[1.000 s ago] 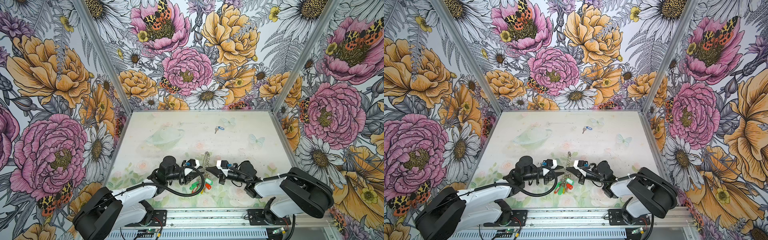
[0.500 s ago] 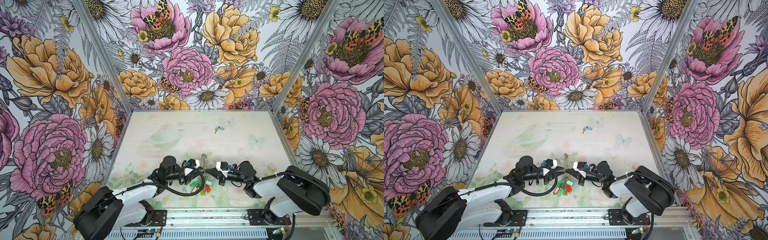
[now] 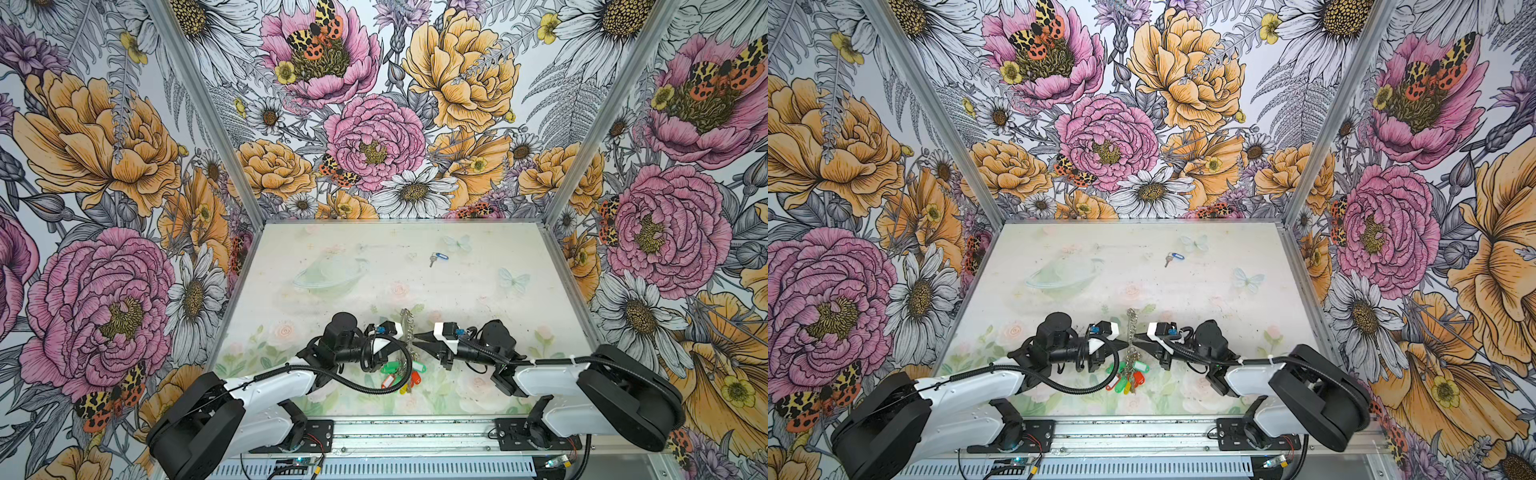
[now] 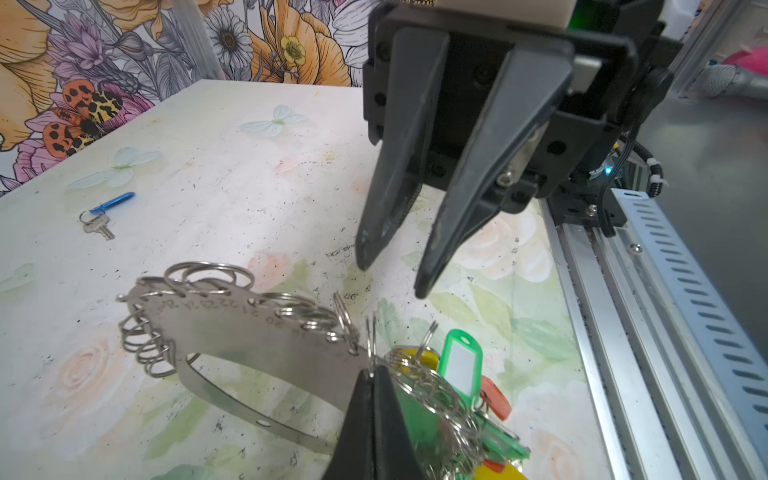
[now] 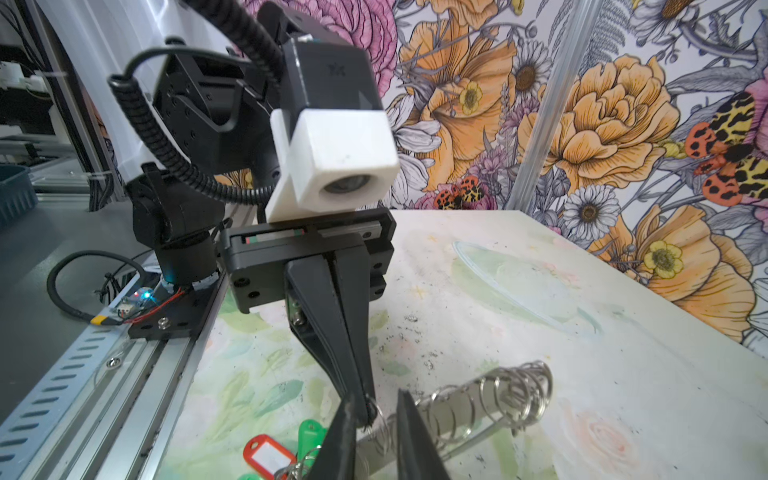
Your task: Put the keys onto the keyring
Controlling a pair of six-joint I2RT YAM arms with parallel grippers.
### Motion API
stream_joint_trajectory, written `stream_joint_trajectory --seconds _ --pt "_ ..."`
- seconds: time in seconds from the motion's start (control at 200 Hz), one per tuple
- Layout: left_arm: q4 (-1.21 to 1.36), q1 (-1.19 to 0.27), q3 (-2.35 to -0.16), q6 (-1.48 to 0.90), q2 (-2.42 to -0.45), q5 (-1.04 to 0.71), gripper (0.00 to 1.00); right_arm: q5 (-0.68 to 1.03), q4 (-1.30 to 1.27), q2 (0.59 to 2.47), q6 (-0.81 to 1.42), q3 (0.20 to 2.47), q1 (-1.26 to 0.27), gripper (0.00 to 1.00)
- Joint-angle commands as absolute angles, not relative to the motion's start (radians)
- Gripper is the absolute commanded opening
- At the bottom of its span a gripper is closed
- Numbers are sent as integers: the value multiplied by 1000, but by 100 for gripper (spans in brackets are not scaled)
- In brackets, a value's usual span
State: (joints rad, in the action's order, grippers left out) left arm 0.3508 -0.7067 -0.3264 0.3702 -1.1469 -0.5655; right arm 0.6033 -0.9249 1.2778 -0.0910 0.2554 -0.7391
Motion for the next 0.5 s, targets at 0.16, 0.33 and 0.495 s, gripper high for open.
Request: stream_joint_trajectory --seconds 0.16,0.33,0.495 --pt "247 -730 -388 476 -1113 -479 0 503 -313 1103 -300 400 -749 19" --pt "247 -735 -383 479 -1103 -497 0 532 -319 1139 -308 413 -751 19" --pt "246 -742 -385 482 -1107 -502 0 548 -334 1153 -314 418 -760 16"
